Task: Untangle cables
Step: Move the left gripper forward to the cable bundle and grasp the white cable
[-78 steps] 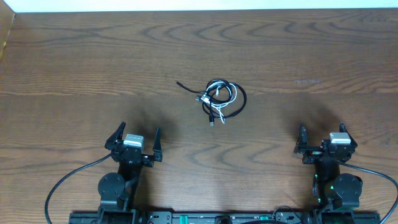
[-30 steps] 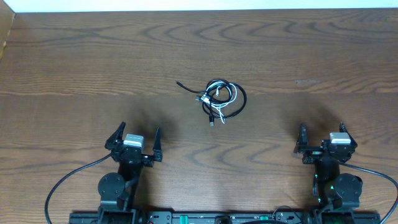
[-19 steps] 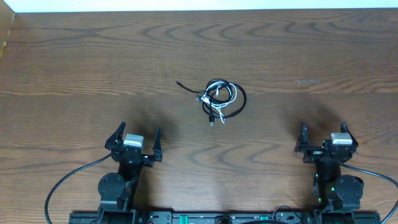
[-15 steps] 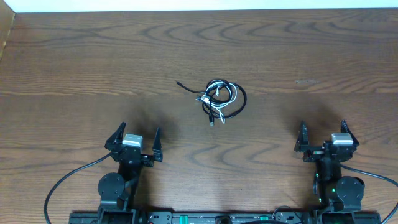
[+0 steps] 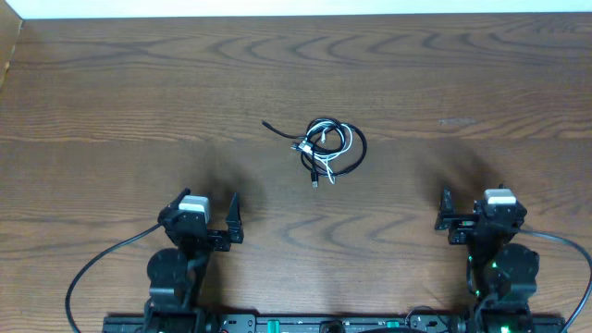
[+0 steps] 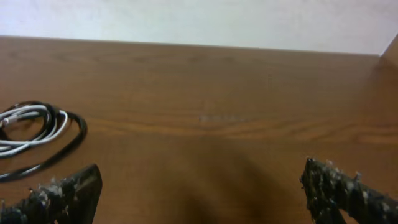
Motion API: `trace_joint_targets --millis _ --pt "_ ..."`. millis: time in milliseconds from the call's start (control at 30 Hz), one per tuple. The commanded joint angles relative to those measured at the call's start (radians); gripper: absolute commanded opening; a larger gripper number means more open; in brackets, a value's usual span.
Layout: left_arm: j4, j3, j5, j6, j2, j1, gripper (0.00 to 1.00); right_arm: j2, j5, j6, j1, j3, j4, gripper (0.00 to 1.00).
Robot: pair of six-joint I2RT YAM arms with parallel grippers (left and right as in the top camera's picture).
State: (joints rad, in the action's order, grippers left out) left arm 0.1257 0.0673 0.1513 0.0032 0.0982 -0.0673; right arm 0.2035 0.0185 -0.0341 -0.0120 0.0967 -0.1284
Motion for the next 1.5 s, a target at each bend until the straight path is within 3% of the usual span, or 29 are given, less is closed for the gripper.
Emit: trace_joint_targets --millis 0,267,433,633,800,1100,1300,1467 --pt "0.005 0.061 -0.01 -0.032 0.088 0.003 0.98 0.099 0.005 -0.001 0.005 0.078 0.001 0.99" --pt "0.016 0.188 0.005 -0.058 0.338 0.003 0.98 0.418 0.004 -0.026 0.005 0.265 -0.07 0.99" --pt "0.12 0.307 0.007 -0.058 0.484 0.003 0.98 0.596 0.004 -0.157 0.005 0.423 -0.215 0.99" --pt "0.283 0.464 0.052 -0.074 0.595 0.003 0.98 0.742 -0.012 -0.153 0.005 0.56 -0.324 0.99" --pt "0.293 0.498 0.135 -0.091 0.593 0.003 0.98 0.758 -0.064 -0.146 0.005 0.579 -0.344 0.99" --pt "0.224 0.498 0.111 -0.096 0.594 0.003 0.98 0.757 -0.225 -0.146 0.005 0.579 -0.333 0.99" --pt "0.103 0.518 0.11 -0.266 0.61 0.003 0.98 0.757 -0.265 -0.05 0.005 0.579 -0.279 0.99" --pt "0.198 0.725 0.111 -0.267 0.809 0.003 0.98 0.757 -0.279 0.012 0.005 0.579 -0.253 0.99"
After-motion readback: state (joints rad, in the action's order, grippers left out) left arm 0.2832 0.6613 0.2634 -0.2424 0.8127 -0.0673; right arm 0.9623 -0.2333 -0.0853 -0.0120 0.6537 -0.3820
